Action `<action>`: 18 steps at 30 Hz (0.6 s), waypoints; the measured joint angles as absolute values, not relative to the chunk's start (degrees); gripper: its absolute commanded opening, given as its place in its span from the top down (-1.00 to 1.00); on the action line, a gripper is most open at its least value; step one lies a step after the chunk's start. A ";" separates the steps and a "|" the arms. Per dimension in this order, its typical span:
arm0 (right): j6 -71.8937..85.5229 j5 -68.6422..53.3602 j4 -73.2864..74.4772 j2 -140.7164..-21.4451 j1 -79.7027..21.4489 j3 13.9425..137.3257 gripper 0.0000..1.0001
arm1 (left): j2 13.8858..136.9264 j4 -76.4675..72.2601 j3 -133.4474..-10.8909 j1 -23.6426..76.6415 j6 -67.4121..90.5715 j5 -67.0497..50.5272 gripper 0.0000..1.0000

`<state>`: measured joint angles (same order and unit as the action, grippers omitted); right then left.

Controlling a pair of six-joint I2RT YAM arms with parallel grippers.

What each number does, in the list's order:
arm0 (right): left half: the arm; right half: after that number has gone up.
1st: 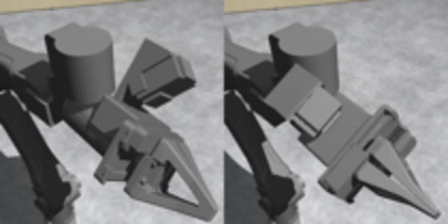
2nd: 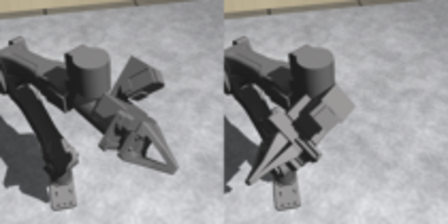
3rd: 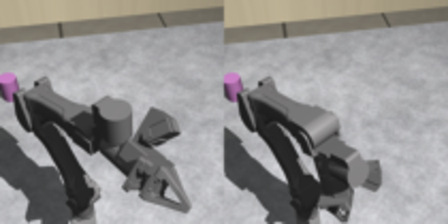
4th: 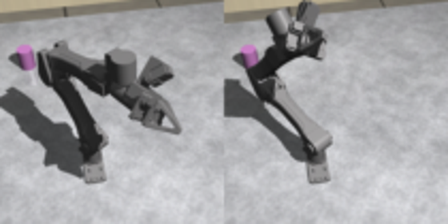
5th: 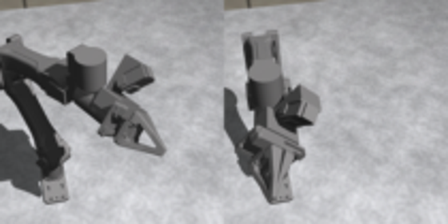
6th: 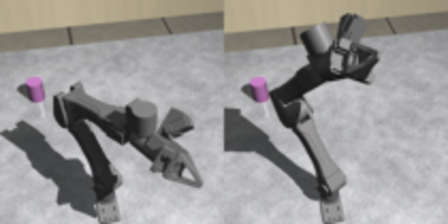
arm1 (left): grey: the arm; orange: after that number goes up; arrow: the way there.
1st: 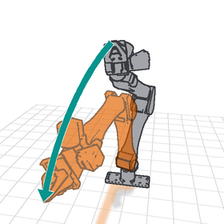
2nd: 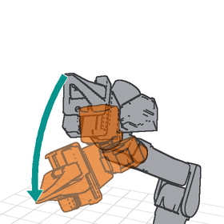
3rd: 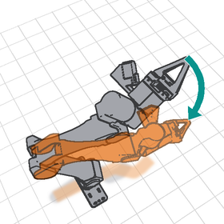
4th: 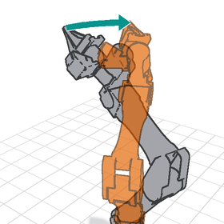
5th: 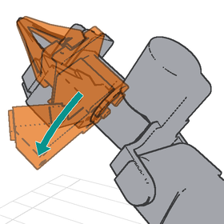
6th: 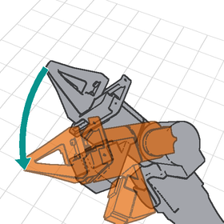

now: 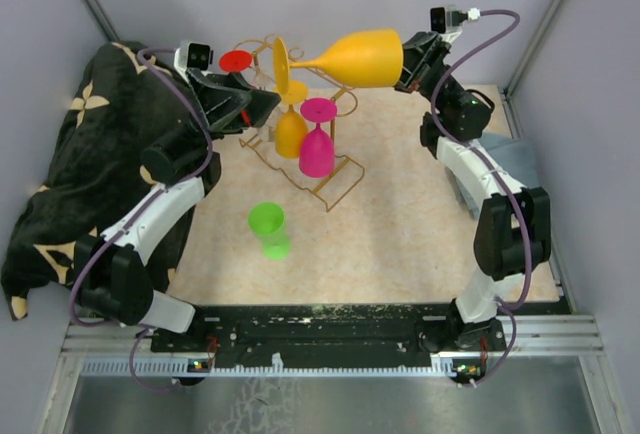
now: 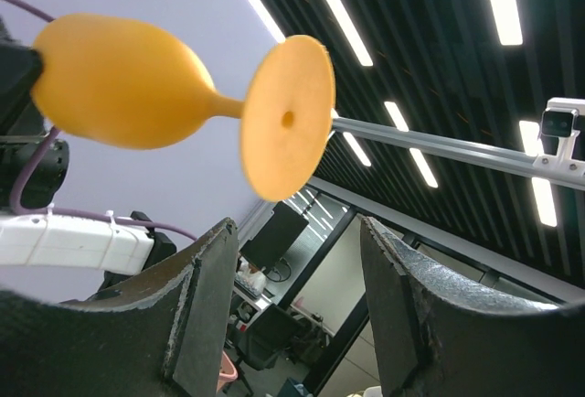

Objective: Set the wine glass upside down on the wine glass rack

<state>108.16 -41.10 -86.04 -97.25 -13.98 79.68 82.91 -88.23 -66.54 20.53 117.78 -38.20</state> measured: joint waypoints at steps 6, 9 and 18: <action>108.14 -41.10 -86.17 -97.25 -13.74 81.87 1.00 | 82.89 -88.09 -65.54 20.53 117.27 -38.46 -0.24; 108.20 -41.10 -86.13 -97.25 -13.72 81.87 1.00 | 82.85 -88.07 -65.54 20.53 117.14 -38.63 -0.24; 108.68 -41.06 -86.13 -97.25 -13.74 81.87 1.00 | 82.87 -87.96 -64.53 20.53 116.68 -38.96 -0.24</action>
<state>108.68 -41.06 -86.13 -97.25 -13.74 81.87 82.87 -87.96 -64.53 20.53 116.68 -38.96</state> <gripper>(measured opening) 0.009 0.619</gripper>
